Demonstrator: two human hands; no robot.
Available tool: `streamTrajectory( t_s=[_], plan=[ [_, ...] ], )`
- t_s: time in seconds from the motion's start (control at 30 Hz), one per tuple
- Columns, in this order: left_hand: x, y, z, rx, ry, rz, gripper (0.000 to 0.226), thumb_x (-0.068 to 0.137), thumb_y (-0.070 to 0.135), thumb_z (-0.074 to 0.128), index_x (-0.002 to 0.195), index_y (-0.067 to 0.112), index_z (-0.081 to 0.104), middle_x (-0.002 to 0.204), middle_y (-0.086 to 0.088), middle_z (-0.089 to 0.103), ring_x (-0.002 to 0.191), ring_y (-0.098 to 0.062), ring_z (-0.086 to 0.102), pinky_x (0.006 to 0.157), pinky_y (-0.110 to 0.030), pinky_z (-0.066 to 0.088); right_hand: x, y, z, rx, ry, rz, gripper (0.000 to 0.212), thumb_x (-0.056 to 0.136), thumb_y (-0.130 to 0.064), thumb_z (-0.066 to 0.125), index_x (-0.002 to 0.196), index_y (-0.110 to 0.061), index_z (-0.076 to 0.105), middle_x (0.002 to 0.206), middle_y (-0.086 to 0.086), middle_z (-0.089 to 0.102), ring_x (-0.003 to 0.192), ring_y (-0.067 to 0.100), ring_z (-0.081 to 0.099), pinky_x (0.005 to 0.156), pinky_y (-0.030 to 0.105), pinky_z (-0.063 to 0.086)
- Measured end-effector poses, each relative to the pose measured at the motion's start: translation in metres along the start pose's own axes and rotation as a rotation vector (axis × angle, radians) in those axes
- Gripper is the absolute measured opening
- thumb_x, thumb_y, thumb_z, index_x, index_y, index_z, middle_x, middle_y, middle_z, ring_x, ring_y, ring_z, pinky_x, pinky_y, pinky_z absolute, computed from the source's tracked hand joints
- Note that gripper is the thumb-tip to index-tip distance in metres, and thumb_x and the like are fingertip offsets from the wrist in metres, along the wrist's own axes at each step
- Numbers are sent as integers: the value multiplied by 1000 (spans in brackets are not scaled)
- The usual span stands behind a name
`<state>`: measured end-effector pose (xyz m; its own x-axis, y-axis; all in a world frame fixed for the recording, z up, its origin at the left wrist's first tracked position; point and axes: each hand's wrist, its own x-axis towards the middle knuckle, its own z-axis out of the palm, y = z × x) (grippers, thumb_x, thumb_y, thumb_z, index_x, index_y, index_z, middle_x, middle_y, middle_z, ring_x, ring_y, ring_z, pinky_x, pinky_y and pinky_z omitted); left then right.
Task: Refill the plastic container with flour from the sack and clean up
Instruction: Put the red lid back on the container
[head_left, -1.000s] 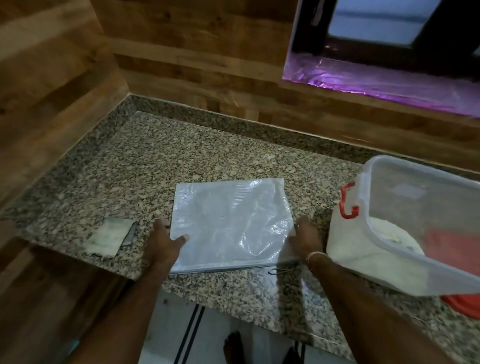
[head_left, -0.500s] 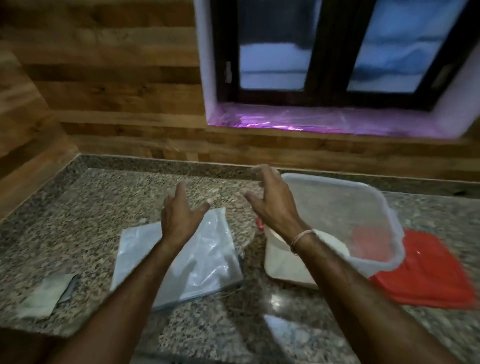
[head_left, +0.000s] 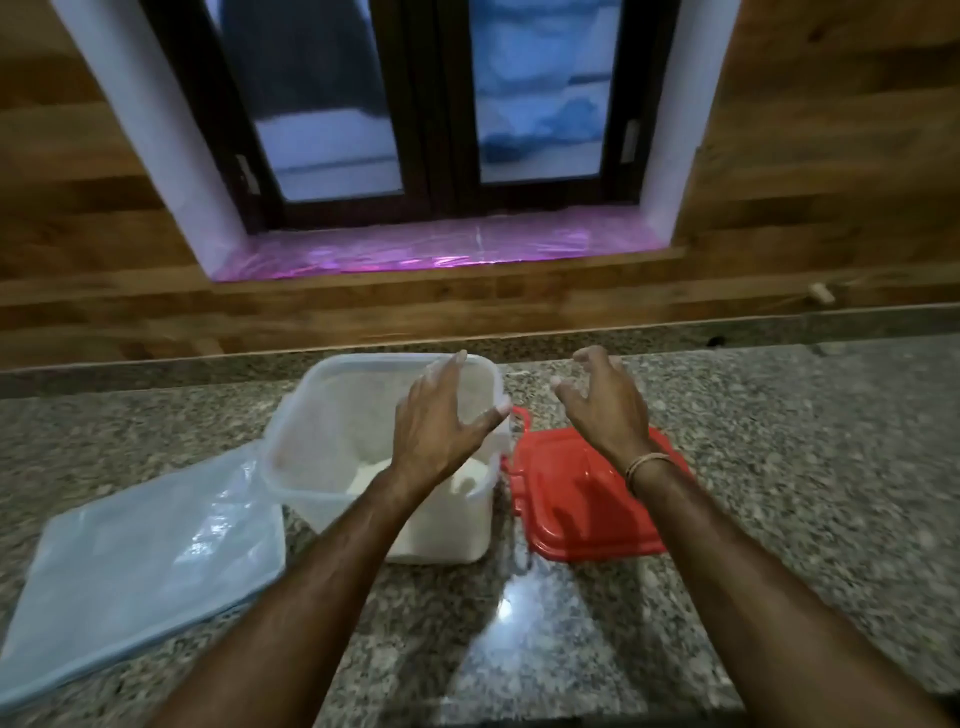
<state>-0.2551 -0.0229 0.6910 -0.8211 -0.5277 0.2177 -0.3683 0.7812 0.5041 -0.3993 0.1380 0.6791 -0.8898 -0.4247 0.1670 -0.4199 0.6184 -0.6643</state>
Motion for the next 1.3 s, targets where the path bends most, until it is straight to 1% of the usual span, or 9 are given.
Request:
streamTrajectory(
  t_s=[0.1,0.2,0.4,0.53,0.67,0.83,0.97,1.1,1.3],
  plan=[
    [2,26,28,39,-141,17,101,87,71,60,164,23,17,172,-5,17,158,-26,18,123,-51,24,1,54,-5,-60,-73,135,55,93,-46,69,137,-16,53,136,18,61,127,38,58,100,48,50],
    [2,37,49,8,-250,-35,99,91,59,65,165,21,10,173,-6,12,160,-26,8,125,-56,19,-1,107,-2,-129,-193,295,69,90,-51,70,144,-14,48,144,18,56,134,40,53,108,53,47],
    [13,54,67,-88,-197,-153,94,98,36,66,166,18,4,173,-10,4,160,-27,2,127,-53,17,-11,195,17,-163,-256,601,95,75,-57,83,148,-13,41,146,23,53,137,43,49,111,55,42],
    [20,60,75,-87,-146,-218,100,98,35,67,165,15,-5,174,-7,-2,160,-23,2,127,-50,19,-10,208,37,-169,-264,612,105,71,-56,87,151,-12,36,150,23,47,141,43,43,111,57,43],
    [21,58,78,-71,-129,-223,103,97,40,67,165,13,-5,174,-7,0,160,-22,5,127,-48,21,-3,210,46,-101,-219,667,98,67,-56,89,142,-12,44,146,23,47,135,44,45,108,55,44],
    [23,55,80,-48,-105,-210,102,97,40,67,165,13,-4,173,-9,4,160,-24,9,127,-48,22,3,222,42,216,-94,757,75,64,-58,88,123,-16,66,127,20,60,111,42,65,99,49,57],
    [25,54,82,-8,-97,-218,102,96,41,68,165,12,-1,173,-11,6,159,-27,12,125,-51,23,-5,224,38,624,-14,720,59,69,-34,93,119,-26,63,110,6,75,91,27,74,87,49,64],
    [24,57,83,130,-99,-230,100,98,51,60,164,11,-3,173,-10,-3,160,-26,1,126,-60,10,-7,229,20,776,-3,707,64,71,-28,93,128,-28,65,108,1,76,90,24,76,65,36,64],
    [22,58,84,299,-118,-185,96,102,56,46,162,6,-9,172,-14,-13,160,-28,-11,125,-60,-1,16,233,-36,1044,150,706,61,78,-18,87,135,-16,66,120,12,76,106,33,74,75,38,63]
  ],
)
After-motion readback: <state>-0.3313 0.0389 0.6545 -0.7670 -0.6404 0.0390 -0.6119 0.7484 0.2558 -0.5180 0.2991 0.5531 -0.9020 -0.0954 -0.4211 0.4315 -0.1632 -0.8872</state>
